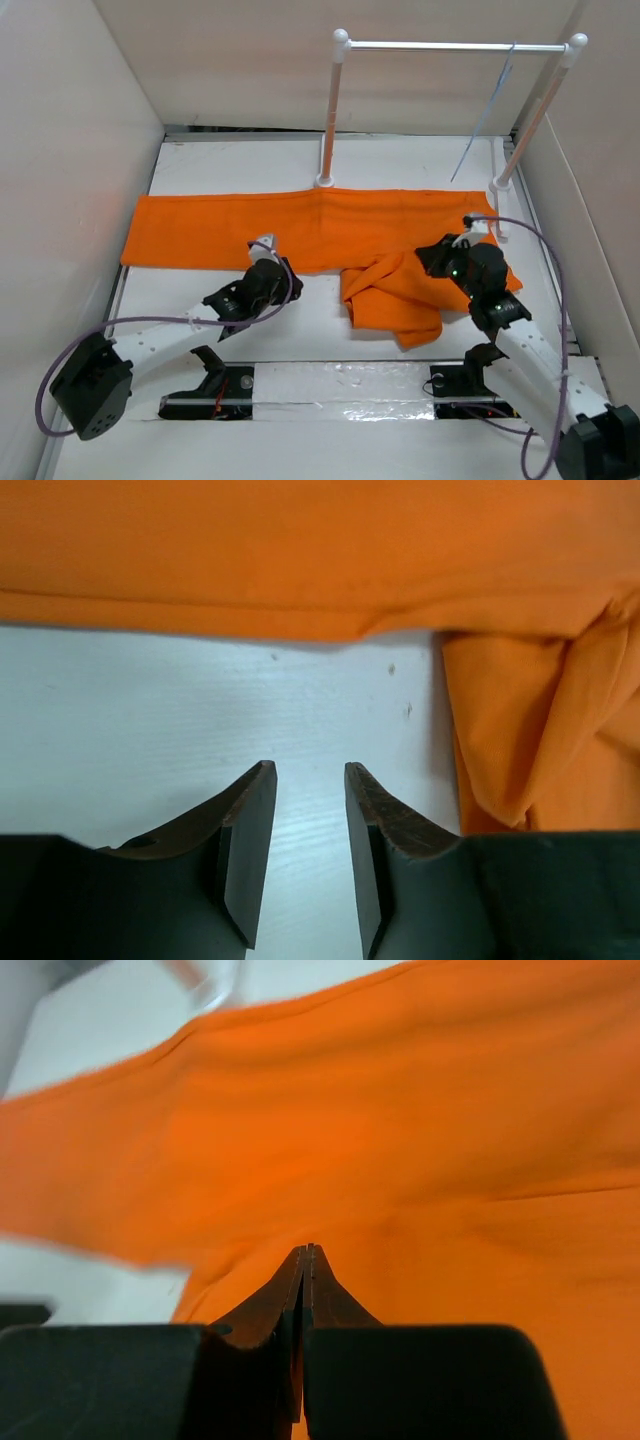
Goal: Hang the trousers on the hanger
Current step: Flatten out the trousers at the center of the board.
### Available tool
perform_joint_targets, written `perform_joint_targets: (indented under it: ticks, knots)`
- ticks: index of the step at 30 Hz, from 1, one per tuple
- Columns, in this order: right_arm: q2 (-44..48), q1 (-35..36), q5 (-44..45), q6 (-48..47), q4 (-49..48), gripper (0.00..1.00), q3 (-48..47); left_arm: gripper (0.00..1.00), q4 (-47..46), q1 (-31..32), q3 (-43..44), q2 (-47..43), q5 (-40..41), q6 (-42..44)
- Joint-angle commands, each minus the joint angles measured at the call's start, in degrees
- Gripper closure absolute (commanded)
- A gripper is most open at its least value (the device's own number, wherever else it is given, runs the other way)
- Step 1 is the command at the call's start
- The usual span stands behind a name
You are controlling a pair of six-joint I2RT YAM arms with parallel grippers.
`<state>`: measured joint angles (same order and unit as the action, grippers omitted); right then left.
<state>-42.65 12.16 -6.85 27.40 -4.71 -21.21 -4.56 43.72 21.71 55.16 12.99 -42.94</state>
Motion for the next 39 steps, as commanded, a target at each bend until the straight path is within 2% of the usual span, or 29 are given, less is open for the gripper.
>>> perform_joint_targets:
  ticks: [1, 3, 4, 6, 7, 8, 9, 11, 14, 16, 22, 25, 26, 29, 30, 31, 34, 35, 37, 39]
  knots:
    - [5.0, 12.5, -5.8, -2.0, 4.4, 1.0, 0.2, 0.69, -2.7, 4.9, 1.1, 4.4, -1.9, -0.4]
    - [5.5, 19.5, -4.0, -2.9, 9.5, 0.99, -1.5, 0.78, -2.1, 8.2, 2.2, 6.2, 0.9, -1.6]
    - [4.9, 27.0, -1.1, -3.8, 10.8, 0.95, -3.7, 0.81, -0.9, 8.2, 3.0, 7.6, 2.1, -2.3]
    - [1.6, 34.9, 2.9, -5.2, 14.0, 0.78, -6.2, 0.83, -0.8, 8.2, 4.9, 7.9, 2.7, -2.4]
    - [0.1, 42.4, 7.7, -5.3, 15.1, 0.69, -7.5, 0.84, -1.5, 8.2, 5.3, 7.8, 3.3, -1.9]
    - [-1.5, 45.9, 10.7, -5.5, 16.9, 0.5, -9.8, 0.84, -1.8, 8.2, 5.9, 7.7, 3.4, -1.6]
    - [-3.4, 48.8, 13.0, -5.7, 18.0, 0.43, -10.8, 0.85, -2.0, 7.6, 6.1, 7.8, 3.4, -1.4]
    - [-9.0, 54.3, 18.4, -5.4, 20.1, 0.34, -12.4, 0.85, -2.6, 7.0, 6.6, 8.2, 1.3, -1.1]
    - [-16.4, 56.3, 19.6, -4.8, 20.0, 0.33, -14.0, 0.85, -3.1, 7.0, 5.8, 8.6, 1.1, -1.6]
    - [-19.7, 56.9, 20.7, -3.8, 19.7, 0.33, -14.8, 0.84, -3.2, 7.0, 5.2, 8.1, 1.1, -1.9]
    - [-28.8, 58.2, 31.9, -2.3, 22.4, 0.43, -18.9, 0.83, -3.5, 7.0, 2.6, 4.1, 1.9, -2.7]
    - [-32.4, 58.2, 34.8, -2.6, 23.4, 0.72, -21.1, 0.82, -4.4, 7.0, 1.6, 3.5, 1.4, -2.6]
    - [-32.9, 58.2, 35.1, -2.8, 23.7, 0.98, -23.0, 0.82, -5.0, 7.0, 1.3, 3.6, 1.2, -2.6]
    - [-30.3, 56.6, 32.2, -5.5, 22.7, 1.0, -27.4, 0.81, -5.7, 6.5, 1.7, 4.9, 0.7, -2.2]
    - [-26.6, 55.3, 30.4, -8.0, 22.2, 1.0, -28.3, 0.81, -5.8, 6.5, 1.8, 5.6, 0.8, -1.7]
    - [-24.4, 53.3, 28.3, -9.3, 21.9, 1.0, -29.4, 0.81, -5.7, 6.5, 2.1, 5.8, 0.8, -1.7]
    - [-17.1, 40.5, 15.9, -12.9, 17.6, 1.0, -30.9, 0.81, -4.2, 6.5, 3.8, 6.0, 2.1, -1.1]
    - [-13.4, 31.8, 8.4, -13.4, 14.9, 1.0, -30.7, 0.81, -4.0, 6.5, 4.4, 5.4, 2.8, -0.7]
    - [-12.3, 23.3, 2.2, -14.1, 14.1, 1.0, -30.8, 0.81, -3.6, 6.5, 4.7, 4.8, 3.2, -0.4]
    - [-15.5, 13.7, -3.3, -14.7, 13.7, 1.0, -30.4, 0.8, -3.7, 6.5, 4.9, 4.3, 2.9, -0.1]
